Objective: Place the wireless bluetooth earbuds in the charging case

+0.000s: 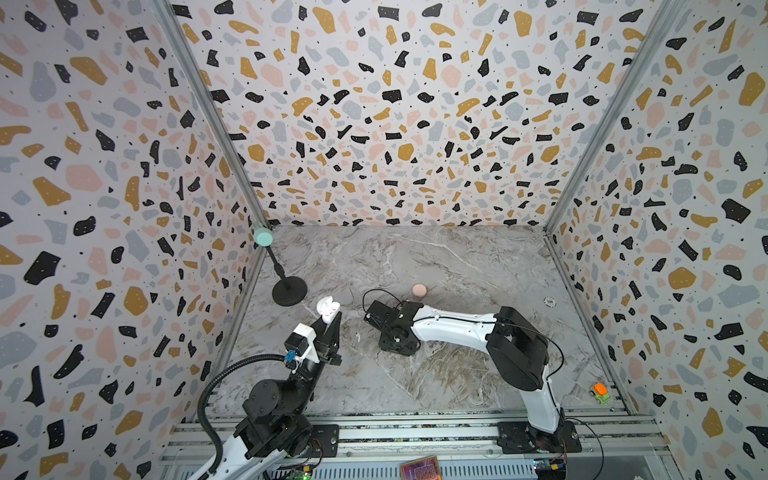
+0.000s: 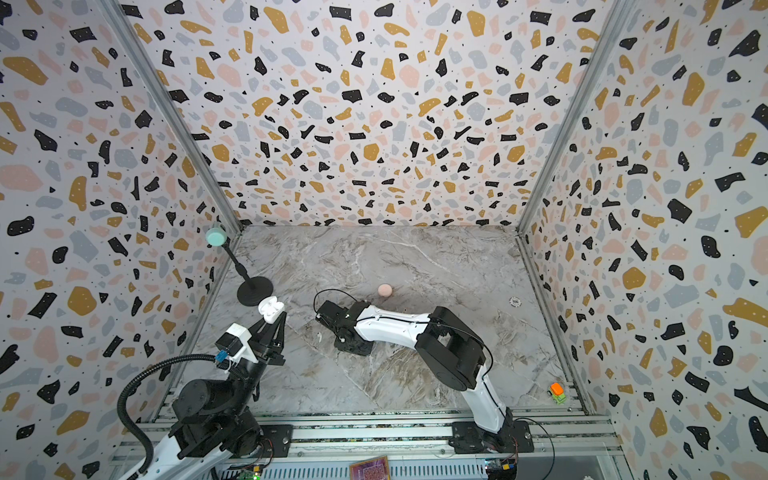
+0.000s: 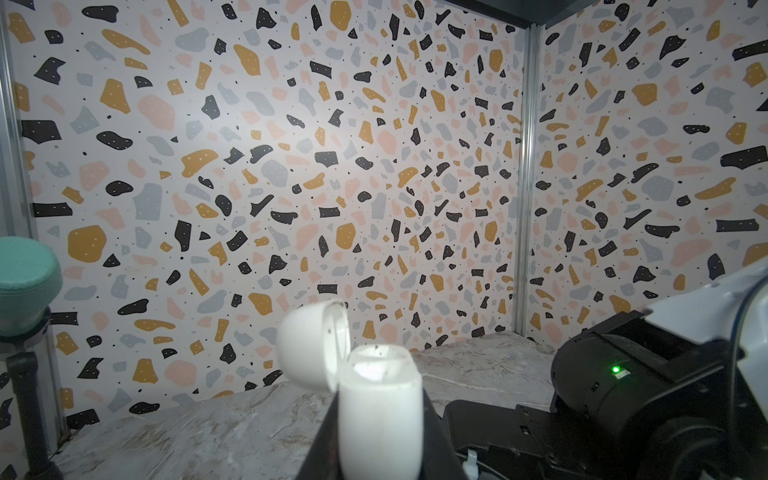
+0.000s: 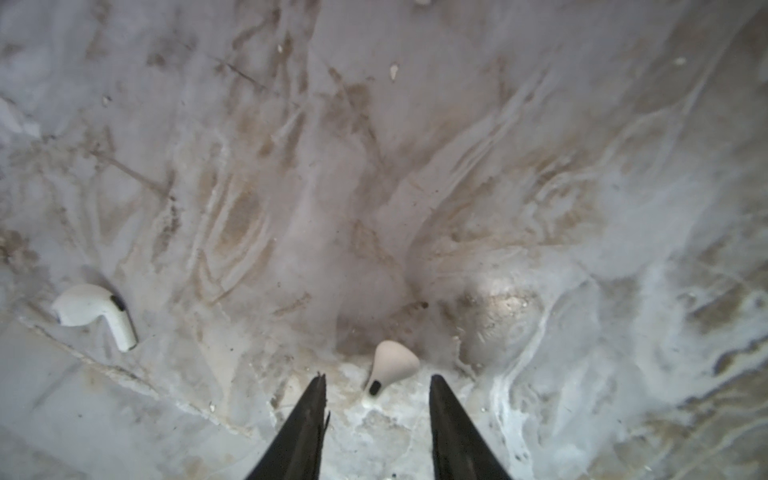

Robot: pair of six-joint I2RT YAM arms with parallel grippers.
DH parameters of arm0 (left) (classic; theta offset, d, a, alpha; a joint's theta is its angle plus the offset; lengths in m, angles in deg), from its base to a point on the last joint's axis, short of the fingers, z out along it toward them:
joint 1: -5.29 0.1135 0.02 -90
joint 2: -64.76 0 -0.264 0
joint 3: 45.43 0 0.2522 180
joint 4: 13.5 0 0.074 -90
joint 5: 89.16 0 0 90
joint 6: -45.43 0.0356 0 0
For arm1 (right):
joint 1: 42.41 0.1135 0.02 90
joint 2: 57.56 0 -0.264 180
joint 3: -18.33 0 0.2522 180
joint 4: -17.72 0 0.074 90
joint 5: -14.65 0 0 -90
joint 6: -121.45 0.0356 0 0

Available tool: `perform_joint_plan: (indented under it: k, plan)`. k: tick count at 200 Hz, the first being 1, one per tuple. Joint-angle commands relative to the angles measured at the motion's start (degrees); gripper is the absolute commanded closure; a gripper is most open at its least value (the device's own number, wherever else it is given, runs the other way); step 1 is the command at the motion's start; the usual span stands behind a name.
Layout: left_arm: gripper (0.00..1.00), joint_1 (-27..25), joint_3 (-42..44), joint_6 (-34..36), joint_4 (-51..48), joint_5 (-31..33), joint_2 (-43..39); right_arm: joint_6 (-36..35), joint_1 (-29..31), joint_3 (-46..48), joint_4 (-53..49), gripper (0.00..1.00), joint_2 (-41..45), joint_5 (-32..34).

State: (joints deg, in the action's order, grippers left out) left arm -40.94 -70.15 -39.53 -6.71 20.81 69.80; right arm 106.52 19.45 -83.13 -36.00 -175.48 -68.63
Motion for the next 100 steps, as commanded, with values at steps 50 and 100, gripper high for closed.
perform_joint_plan:
  k: [50, 100]
  plan:
    - [1.00, 0.3, -1.2, -0.3, 1.9, -0.5, -0.7, -1.2, -0.2, -1.9, -3.0, 0.65, -1.5, 0.6]
    - [1.00, 0.3, -1.2, -0.3, 1.9, -0.5, -0.6, -1.9, -0.3, -2.1, -3.2, 0.70, -2.3, 0.5]
